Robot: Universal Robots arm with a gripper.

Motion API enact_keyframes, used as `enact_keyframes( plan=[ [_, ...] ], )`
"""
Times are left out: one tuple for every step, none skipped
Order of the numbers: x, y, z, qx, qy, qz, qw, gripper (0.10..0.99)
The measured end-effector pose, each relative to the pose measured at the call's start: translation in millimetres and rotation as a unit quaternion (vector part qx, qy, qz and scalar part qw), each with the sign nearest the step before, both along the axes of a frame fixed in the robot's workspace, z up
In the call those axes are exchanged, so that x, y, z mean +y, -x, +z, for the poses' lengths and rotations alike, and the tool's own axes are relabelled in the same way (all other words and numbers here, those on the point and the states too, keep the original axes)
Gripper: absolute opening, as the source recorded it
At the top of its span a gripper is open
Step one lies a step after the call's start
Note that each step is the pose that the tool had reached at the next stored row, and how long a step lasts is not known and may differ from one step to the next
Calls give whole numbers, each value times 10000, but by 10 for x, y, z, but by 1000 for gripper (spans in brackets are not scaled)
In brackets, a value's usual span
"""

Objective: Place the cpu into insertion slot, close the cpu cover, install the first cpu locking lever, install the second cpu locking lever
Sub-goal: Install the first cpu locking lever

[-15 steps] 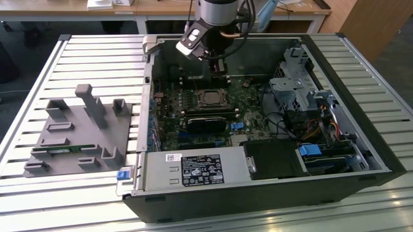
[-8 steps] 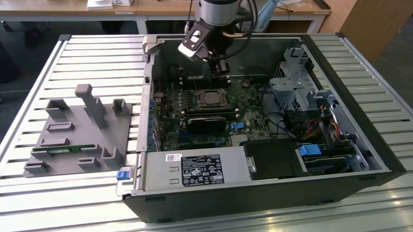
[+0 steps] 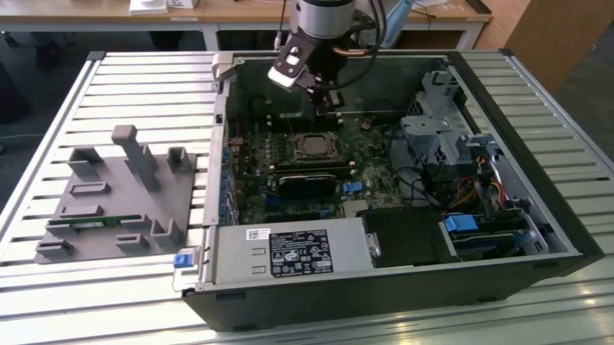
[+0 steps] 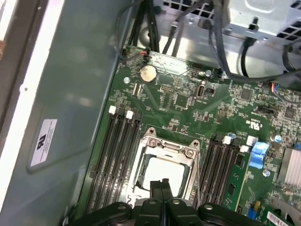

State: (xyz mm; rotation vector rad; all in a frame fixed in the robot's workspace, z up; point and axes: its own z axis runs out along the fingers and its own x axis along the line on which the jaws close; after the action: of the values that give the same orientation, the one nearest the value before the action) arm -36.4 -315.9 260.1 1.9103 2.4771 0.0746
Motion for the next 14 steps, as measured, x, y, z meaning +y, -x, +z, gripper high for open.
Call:
enact_keyframes(
  plan=[
    [0,0,0,0,0,45,10000,106],
    [0,0,0,0,0,90,10000,106],
    [0,0,0,0,0,136,9999,106],
    [0,0,0,0,0,177,9998,106],
    [0,0,0,0,0,217,9998,106],
    [0,0,0,0,0,254,9997,106],
    [0,0,0,0,0,292,9996,106],
    [0,0,0,0,0,326,9995,106],
    [0,0,0,0,0,356,9994,106],
    [0,0,0,0,0,380,9993,106],
    [0,0,0,0,0,402,9992,106],
    [0,0,0,0,0,424,9991,106],
    [0,0,0,0,0,446,9990,106],
    [0,0,0,0,0,467,9989,106]
  ],
)
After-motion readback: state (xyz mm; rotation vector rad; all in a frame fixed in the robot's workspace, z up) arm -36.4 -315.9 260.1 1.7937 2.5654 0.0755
